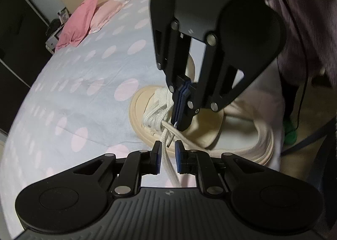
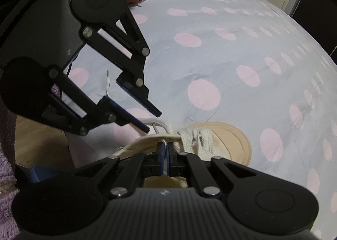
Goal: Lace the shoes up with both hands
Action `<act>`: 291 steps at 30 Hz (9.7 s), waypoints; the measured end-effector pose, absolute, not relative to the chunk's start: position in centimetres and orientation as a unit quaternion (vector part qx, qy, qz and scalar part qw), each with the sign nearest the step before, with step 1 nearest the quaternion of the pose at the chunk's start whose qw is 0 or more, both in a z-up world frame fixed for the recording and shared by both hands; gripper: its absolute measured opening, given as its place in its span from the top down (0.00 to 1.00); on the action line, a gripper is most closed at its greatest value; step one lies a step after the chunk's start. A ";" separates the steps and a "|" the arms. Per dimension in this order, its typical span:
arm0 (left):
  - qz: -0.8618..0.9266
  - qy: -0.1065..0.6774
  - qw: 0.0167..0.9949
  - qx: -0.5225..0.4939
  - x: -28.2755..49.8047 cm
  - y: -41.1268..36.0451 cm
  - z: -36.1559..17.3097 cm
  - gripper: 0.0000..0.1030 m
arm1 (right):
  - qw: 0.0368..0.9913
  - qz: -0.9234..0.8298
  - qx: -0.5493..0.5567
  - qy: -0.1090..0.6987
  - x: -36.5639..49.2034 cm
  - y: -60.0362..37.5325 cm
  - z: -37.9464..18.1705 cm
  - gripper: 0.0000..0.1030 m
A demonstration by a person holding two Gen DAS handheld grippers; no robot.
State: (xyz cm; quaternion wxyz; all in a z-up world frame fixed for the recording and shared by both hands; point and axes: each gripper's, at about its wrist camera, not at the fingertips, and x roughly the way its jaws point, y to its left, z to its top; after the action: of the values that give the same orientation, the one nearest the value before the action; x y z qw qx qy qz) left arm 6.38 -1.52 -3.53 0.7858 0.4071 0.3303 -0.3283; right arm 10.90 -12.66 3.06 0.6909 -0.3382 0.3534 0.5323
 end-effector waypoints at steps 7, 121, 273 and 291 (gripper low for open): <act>-0.326 0.295 0.755 0.486 5.6 -3.1 -5.0 0.89 | 0.691 0.533 -0.338 0.352 10.9 -13.1 3.1 0.97; -0.099 0.391 0.908 0.117 4.9 9.4 4.6 0.99 | 0.771 0.453 -0.245 0.374 11.3 -18.2 5.6 0.33; -0.261 0.313 0.866 0.290 2.2 0.4 1.6 0.75 | 0.802 0.335 -0.322 0.377 9.2 -27.1 2.9 0.97; -0.201 0.338 0.894 0.215 2.5 1.0 2.0 0.68 | 0.808 0.308 -0.319 0.388 9.0 -27.5 2.4 0.96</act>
State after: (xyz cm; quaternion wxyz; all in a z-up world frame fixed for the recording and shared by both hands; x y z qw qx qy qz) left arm 2.47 1.02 2.04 0.8941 0.2147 0.3379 -0.2010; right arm 9.01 -27.52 2.39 0.8078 -0.3194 0.3881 0.3080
